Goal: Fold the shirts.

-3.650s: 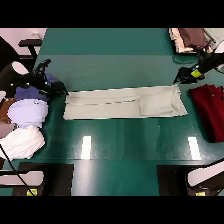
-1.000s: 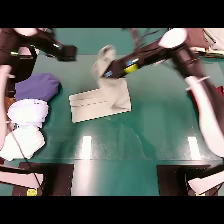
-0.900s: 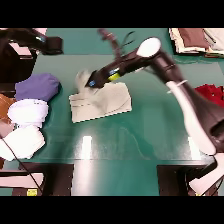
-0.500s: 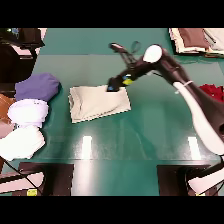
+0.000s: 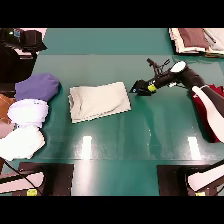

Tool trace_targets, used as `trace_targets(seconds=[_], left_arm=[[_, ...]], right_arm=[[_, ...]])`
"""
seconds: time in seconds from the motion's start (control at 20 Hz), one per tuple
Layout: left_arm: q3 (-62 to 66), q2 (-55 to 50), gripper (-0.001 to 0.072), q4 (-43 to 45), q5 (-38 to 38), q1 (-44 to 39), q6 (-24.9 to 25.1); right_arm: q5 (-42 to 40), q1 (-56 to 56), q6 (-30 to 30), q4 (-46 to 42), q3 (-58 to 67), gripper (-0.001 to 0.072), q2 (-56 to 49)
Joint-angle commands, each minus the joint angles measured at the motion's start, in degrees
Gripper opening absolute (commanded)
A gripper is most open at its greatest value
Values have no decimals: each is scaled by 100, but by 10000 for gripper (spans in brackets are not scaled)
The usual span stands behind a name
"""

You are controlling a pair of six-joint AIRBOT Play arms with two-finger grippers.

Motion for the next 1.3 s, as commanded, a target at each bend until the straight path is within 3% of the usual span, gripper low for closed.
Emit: trace_targets(seconds=[0.0,0.1,0.15,0.2,0.3,0.35,0.55,0.9,1.25], left_arm=[[-9,-2,25,-57,24,2,17],[-11,-2,25,-63,22,2,15],[-11,-2,24,-76,20,2,15],[-9,-2,25,-111,9,2,17],[-9,-2,24,-267,-20,0,33],[-9,-2,24,-313,-4,-55,76],[-9,-2,23,-162,28,-833,186],[-9,-2,24,-164,302,-1937,310],[-9,-2,24,-319,581,-2175,243]], right_arm=[[-4,236,42,612,350,654,-699],[33,562,195,721,789,649,-1145],[92,717,293,721,1036,614,-1373],[155,846,310,717,1255,519,-1561],[258,1032,280,710,1631,161,-1803],[302,1051,186,697,1805,17,-1838],[286,621,232,323,2166,17,-1237],[835,-1784,1099,-2164,2162,18,844],[1108,-4485,1097,-2302,2164,18,1655]])
